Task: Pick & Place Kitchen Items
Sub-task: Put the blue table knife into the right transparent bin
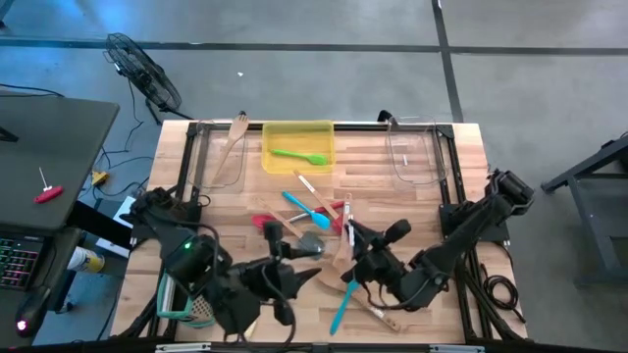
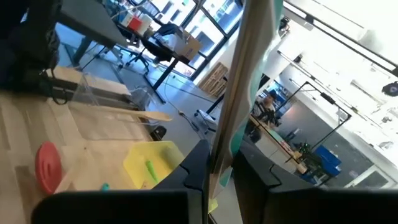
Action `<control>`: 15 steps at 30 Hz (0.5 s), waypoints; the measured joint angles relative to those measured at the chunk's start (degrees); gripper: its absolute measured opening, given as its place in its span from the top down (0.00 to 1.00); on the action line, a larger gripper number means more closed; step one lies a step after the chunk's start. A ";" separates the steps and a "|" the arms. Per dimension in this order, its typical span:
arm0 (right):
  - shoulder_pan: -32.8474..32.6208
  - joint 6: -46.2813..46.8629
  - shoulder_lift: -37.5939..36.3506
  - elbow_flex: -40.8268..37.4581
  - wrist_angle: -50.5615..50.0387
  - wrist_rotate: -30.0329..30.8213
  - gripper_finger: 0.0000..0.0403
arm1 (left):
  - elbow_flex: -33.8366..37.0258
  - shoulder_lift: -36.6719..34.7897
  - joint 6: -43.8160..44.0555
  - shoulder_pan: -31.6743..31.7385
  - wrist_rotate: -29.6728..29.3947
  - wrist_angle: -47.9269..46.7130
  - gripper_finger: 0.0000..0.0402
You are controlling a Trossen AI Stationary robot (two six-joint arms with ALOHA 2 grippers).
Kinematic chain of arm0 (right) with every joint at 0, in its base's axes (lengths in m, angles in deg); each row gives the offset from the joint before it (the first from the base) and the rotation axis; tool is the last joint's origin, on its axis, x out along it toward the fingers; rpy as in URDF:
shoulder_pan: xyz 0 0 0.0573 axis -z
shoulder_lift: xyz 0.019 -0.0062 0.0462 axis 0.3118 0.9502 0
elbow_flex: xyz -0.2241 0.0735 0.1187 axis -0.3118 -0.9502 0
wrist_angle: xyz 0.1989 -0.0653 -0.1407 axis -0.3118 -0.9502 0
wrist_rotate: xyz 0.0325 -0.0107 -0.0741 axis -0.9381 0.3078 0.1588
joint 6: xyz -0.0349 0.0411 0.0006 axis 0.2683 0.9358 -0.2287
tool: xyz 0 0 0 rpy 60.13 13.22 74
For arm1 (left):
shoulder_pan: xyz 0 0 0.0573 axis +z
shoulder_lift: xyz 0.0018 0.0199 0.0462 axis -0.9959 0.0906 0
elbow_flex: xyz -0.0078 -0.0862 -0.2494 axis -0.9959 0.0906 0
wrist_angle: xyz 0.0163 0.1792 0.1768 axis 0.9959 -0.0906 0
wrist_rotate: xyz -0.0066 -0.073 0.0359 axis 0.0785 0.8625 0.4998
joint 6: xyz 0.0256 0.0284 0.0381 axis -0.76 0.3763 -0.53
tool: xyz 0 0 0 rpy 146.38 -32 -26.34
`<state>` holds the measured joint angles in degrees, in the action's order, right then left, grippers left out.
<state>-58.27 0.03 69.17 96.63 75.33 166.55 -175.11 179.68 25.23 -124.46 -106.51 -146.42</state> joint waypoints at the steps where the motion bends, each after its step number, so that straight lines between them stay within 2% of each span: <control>1: 0.28 0.36 -1.02 0.00 -0.83 -0.03 0.91 | 0.02 -0.23 -0.02 -0.59 -1.38 -0.89 0.65; 6: 3.87 4.95 -6.81 0.00 -9.96 0.07 0.91 | 0.02 -1.04 0.36 -1.09 -8.83 -5.19 0.65; 10: 10.41 15.50 -12.05 0.00 -26.19 -1.03 0.91 | 0.00 -2.02 6.20 0.28 -9.95 -13.65 0.65; 13: 16.90 26.41 -16.62 0.00 -38.44 -6.54 0.91 | 0.02 -2.51 11.87 2.23 -9.64 -21.65 0.65; 15: 21.83 34.36 -19.50 0.00 -46.22 -12.60 0.91 | 0.02 -2.95 15.36 4.52 -9.32 -25.72 0.65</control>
<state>-36.43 34.40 49.66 96.63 29.11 153.95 -175.09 176.74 40.59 -119.94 -115.83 -172.14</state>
